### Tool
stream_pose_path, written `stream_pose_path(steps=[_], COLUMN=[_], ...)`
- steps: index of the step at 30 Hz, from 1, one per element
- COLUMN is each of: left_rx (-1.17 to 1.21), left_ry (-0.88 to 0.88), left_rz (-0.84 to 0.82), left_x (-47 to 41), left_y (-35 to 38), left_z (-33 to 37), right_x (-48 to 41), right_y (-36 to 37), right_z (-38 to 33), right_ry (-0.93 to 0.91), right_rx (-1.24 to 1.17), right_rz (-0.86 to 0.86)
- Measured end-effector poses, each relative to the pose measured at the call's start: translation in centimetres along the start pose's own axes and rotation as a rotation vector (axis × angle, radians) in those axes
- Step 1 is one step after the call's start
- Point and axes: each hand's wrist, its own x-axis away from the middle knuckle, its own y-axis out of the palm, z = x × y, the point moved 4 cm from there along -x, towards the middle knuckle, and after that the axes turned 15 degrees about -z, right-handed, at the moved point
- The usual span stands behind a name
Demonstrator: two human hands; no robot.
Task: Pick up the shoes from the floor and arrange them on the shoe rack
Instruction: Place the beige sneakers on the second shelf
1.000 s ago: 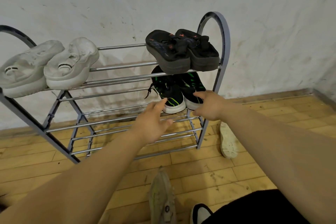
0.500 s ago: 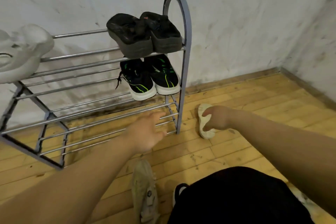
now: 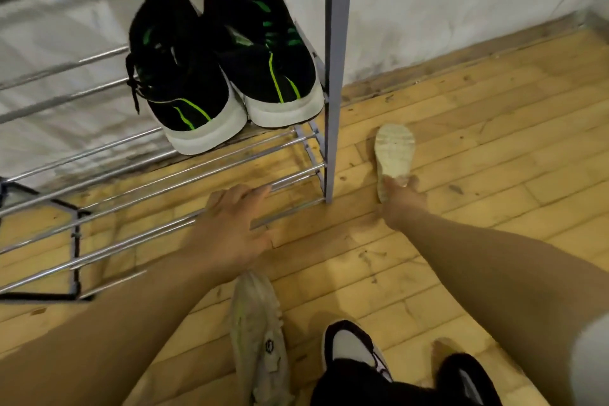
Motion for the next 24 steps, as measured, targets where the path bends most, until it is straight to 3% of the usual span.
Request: stream_pose_path(steps=[3,7,10,12,15,19,24], left_rx=[0.005,0.056,0.145,0.204,0.232,0.182,0.177], left_ry=[-0.006,-0.009,0.057,0.091,0.153,0.253,0.252], left_rz=[0.008,-0.03,-0.051,-0.026,0.024,0.041,0.099], left_x=[-0.5,0.0,2.0,4.2,8.4,14.9,23.0], left_y=[0.1,-0.1,-0.6,-1.4,-3.2,-5.4,-7.3], left_z=[-0.2,0.9,1.9,2.7,3.8,3.9,1.8], right_x=[0.3,4.4,9.8,13.9,20.3,29.3,37.9], right_y=[0.4,-1.0,-3.7,-5.4,-7.2,-8.5,-9.0], right_z=[0.2,-0.6,-1.5,-1.8,-3.1,-7.1,-14.9], right_ry=[0.013,-0.091,-0.189,-0.225,-0.233,-0.314,-0.492], right_rx=[-0.007,-0.011,-0.197,-0.431,-0.565,-0.508,-0.393], right_rz=[0.052,-0.018,-0.098,-0.198,-0.443,-0.732,-0.905])
